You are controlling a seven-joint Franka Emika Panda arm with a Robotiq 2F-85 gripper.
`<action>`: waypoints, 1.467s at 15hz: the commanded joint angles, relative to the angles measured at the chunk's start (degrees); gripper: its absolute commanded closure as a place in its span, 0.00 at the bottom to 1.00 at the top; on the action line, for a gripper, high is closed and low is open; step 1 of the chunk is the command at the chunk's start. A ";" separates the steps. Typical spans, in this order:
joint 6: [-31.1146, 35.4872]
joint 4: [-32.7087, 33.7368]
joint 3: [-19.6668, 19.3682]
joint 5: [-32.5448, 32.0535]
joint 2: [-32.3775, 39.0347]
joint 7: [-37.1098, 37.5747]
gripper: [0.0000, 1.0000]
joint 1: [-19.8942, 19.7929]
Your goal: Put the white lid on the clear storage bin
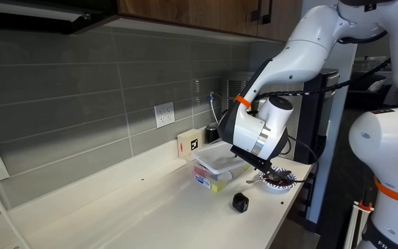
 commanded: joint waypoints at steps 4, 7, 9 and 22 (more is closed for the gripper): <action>-1.50 2.92 -2.81 2.47 2.12 -4.32 0.00 2.82; -1.22 4.00 -4.77 0.48 0.58 -6.29 0.00 3.52; -1.60 4.55 -5.80 -1.39 -0.44 -7.86 0.00 4.05; -9.44 4.09 -7.32 -14.46 0.10 -11.19 0.00 4.41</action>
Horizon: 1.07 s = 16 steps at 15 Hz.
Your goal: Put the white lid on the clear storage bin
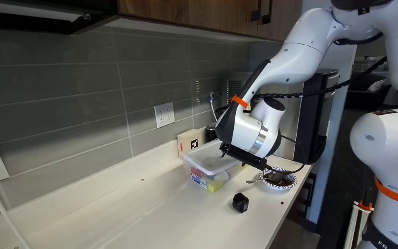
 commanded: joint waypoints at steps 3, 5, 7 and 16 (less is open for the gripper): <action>-6.36 0.17 -2.46 -4.54 1.88 -3.91 0.00 0.11; -9.01 -0.07 -3.08 -5.80 3.38 -5.60 0.00 -0.19; -11.59 -0.09 -3.86 -6.86 4.87 -6.78 0.00 -0.18; -21.38 1.43 -5.82 -6.84 8.91 -14.54 0.00 -0.11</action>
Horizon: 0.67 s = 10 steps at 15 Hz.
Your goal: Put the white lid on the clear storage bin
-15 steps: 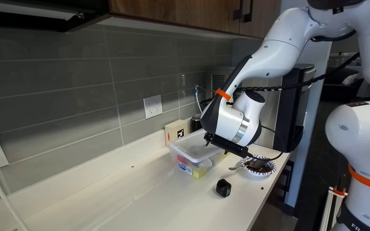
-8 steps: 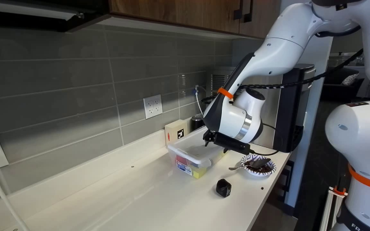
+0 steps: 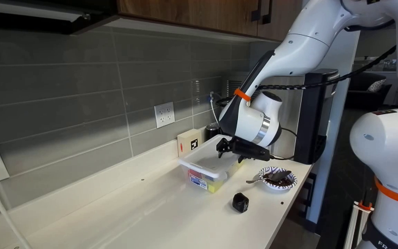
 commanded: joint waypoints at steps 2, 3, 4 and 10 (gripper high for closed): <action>-4.21 0.01 -2.22 -1.06 1.38 -3.57 0.00 0.27; -4.10 0.09 -2.25 -1.04 1.38 -3.56 0.00 0.09; -3.65 0.09 -2.29 -0.96 1.26 -3.47 0.00 -0.01; -0.26 0.42 -2.59 -0.44 -1.06 -1.49 0.00 -0.84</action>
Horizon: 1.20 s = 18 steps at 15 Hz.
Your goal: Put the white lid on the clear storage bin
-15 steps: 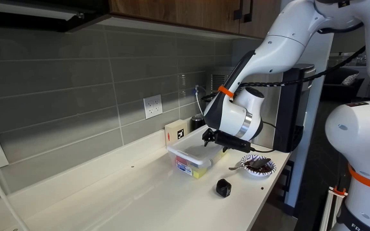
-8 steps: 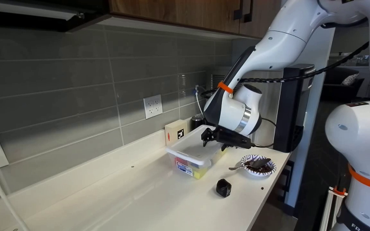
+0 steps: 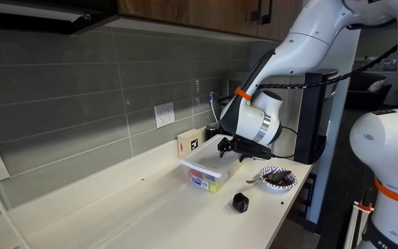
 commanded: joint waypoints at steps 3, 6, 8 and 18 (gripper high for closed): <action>4.42 0.56 -2.08 1.17 -3.46 3.48 0.00 -0.63; 5.63 0.84 -2.33 1.74 -3.97 6.93 0.00 -0.73; 5.83 0.87 -2.24 1.75 -4.08 9.23 0.00 -0.85; 0.95 2.03 -1.93 14.13 5.09 14.13 0.00 0.75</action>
